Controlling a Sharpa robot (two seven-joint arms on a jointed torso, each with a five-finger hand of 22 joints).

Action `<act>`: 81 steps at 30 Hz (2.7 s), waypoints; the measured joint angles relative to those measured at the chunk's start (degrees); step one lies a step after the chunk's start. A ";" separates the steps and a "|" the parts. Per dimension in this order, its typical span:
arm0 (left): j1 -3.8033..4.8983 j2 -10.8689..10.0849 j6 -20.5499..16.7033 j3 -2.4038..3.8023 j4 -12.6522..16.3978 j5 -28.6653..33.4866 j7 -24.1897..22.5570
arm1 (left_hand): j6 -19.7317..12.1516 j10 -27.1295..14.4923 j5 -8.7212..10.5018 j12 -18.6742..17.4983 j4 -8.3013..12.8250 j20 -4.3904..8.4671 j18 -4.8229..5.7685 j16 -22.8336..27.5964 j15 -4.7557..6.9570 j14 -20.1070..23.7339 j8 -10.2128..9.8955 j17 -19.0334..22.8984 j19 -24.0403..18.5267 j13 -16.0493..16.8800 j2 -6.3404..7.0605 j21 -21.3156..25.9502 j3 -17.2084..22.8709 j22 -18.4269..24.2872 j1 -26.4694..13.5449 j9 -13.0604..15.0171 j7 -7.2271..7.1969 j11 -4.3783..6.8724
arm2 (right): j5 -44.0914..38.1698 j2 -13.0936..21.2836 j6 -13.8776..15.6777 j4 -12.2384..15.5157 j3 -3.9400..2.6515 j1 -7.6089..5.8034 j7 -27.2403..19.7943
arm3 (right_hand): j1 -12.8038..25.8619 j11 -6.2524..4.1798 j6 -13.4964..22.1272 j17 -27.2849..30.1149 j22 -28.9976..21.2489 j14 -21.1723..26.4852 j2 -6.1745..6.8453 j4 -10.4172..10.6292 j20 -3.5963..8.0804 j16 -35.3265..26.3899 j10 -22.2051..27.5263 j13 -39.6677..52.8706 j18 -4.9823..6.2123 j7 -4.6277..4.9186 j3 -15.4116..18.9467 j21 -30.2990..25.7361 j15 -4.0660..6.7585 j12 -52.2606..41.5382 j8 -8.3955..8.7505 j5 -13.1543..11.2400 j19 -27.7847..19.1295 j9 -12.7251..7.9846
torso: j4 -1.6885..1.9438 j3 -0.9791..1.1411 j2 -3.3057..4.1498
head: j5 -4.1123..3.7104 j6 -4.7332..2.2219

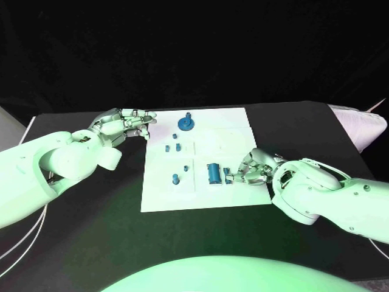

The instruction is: Assemble the parts on the task board

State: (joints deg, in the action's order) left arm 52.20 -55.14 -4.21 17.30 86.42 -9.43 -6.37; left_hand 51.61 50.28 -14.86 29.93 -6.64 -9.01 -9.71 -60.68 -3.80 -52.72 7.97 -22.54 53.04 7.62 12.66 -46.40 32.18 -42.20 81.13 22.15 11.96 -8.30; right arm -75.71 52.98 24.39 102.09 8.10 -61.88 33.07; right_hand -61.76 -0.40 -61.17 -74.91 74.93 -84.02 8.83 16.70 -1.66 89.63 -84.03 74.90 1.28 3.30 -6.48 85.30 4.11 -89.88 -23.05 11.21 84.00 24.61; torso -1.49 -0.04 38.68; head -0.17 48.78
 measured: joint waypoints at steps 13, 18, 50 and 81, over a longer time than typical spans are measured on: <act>-0.14 0.03 0.04 0.01 0.00 -0.01 0.07 | 0.00 0.00 0.00 0.00 0.00 0.00 0.00 0.00 0.00 0.00 0.00 0.01 0.00 0.00 0.00 0.00 0.00 0.00 0.00 -0.01 0.00 0.00 | 1.22 0.27 -0.86 -0.95 -0.02 0.05 -1.49 | -6.81 -0.20 0.00 0.00 -0.01 0.00 -1.36 0.06 0.00 0.00 0.20 0.05 0.00 0.00 2.93 0.00 0.00 0.00 -0.45 -4.89 0.00 -0.16 | 0.03 0.05 0.01 | -0.13 -0.08; -0.17 0.04 0.06 0.01 0.00 -0.01 0.08 | 0.00 0.00 0.00 0.00 -0.33 -0.13 0.00 0.00 0.00 0.00 0.00 -0.02 0.13 0.00 0.00 0.36 -0.01 0.13 0.00 -0.05 0.00 0.00 | 1.16 -0.70 -1.10 -1.85 -0.02 0.18 -1.50 | -8.38 -0.20 0.00 0.00 -0.01 0.00 -1.72 -0.10 0.00 0.00 0.20 0.04 0.00 0.00 3.08 0.00 0.00 0.00 -0.45 -5.11 0.00 -0.30 | 0.09 0.03 0.03 | -0.17 0.01; -0.22 0.05 0.11 0.00 -0.07 -0.01 0.09 | 0.00 0.00 0.00 0.00 -0.40 -0.21 0.00 0.00 0.00 0.00 0.00 -0.03 0.21 -0.04 0.00 0.41 -0.08 0.18 0.00 -0.03 0.00 0.00 | 0.14 -1.12 3.96 -2.80 -0.12 0.89 -2.96 | -8.37 -0.41 1.26 0.00 -0.03 0.21 -0.55 0.12 0.00 0.00 -0.01 0.02 0.00 0.84 3.07 -2.69 0.21 0.00 0.01 -2.77 0.00 -1.35 | -0.03 -0.04 -0.11 | -0.09 -0.33; -0.52 8.28 -9.04 -1.10 -10.17 1.99 -10.80 | -0.35 5.26 0.00 -11.97 -3.53 -5.16 0.01 27.07 -4.34 9.66 0.70 9.56 -10.04 -3.98 0.00 23.43 0.76 14.70 0.00 -0.17 -3.21 -1.55 | 46.64 -9.51 13.47 -26.94 -1.52 -2.42 -44.45 | -21.15 6.11 10.50 34.99 -32.15 20.49 -0.41 -0.37 -6.48 -58.29 22.60 -42.02 8.54 6.47 -10.76 -81.50 -6.41 75.62 5.17 -1.80 -16.17 -5.57 | -0.90 -0.95 -4.13 | 2.16 -5.99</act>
State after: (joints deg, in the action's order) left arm 51.68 -46.86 -13.25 16.21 76.26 -7.44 -17.17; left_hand 51.26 55.54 -14.86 17.96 -10.17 -14.17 -9.70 -33.61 -8.15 -43.06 8.67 -12.98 43.00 3.64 12.66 -22.97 32.94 -27.50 81.13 21.98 8.75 -9.84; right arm -29.07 43.47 37.85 75.15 6.58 -64.30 -11.38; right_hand -82.91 5.70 -50.67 -39.92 42.78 -63.53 8.42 16.33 -8.14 31.34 -61.43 32.88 9.81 9.77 -17.25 3.79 -2.30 -14.26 -17.87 9.41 67.83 19.04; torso -2.39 -0.99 34.56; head 1.99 42.80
